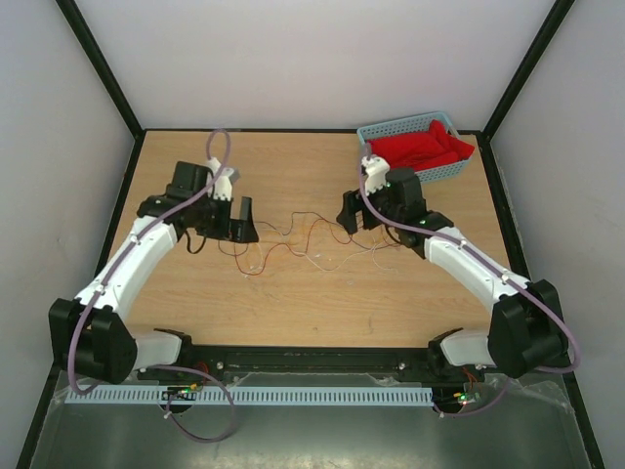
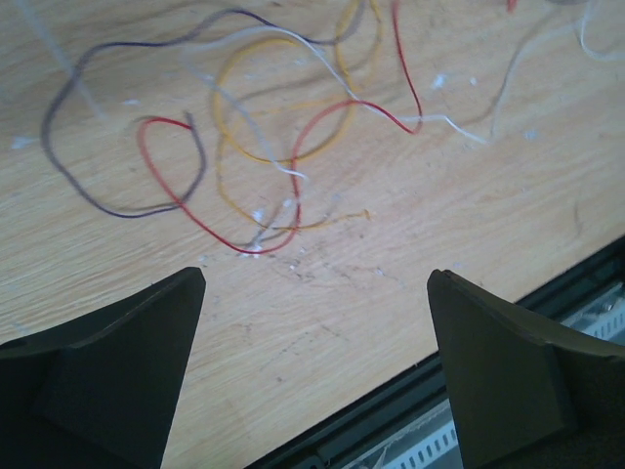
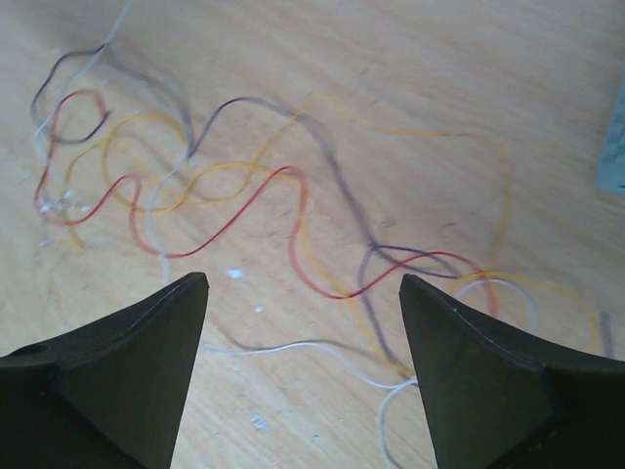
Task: Zip-tie the wires
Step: Straighten the cable at the center of the board.
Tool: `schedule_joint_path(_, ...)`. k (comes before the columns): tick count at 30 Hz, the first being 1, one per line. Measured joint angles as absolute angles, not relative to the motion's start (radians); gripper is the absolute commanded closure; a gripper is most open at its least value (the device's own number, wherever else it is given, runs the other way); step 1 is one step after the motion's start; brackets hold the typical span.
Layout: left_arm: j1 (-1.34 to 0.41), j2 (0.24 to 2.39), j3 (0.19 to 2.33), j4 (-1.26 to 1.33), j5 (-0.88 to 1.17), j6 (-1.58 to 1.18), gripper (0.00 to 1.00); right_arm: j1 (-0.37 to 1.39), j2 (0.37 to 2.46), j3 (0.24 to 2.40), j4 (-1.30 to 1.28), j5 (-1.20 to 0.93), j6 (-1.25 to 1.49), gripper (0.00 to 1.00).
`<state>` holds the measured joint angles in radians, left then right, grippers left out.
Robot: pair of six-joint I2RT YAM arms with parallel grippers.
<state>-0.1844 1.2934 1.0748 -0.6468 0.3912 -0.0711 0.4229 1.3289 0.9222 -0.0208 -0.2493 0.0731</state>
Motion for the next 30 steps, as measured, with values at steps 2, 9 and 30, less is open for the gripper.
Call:
schedule_joint_path(2,-0.241,1.275,1.057,-0.644,0.380,-0.072,0.04,0.463,1.325,0.904,-0.021,-0.263,0.075,0.10)
schedule_joint_path(9,-0.345,1.385,1.004,-0.597,0.303,-0.105,0.15,0.577,1.350,0.857,0.002,-0.325,0.098,0.10)
schedule_joint_path(30,-0.390,1.633,1.020,-0.422,0.191,-0.141,1.00,0.686,1.574,0.802,0.092,-0.348,0.120,0.19)
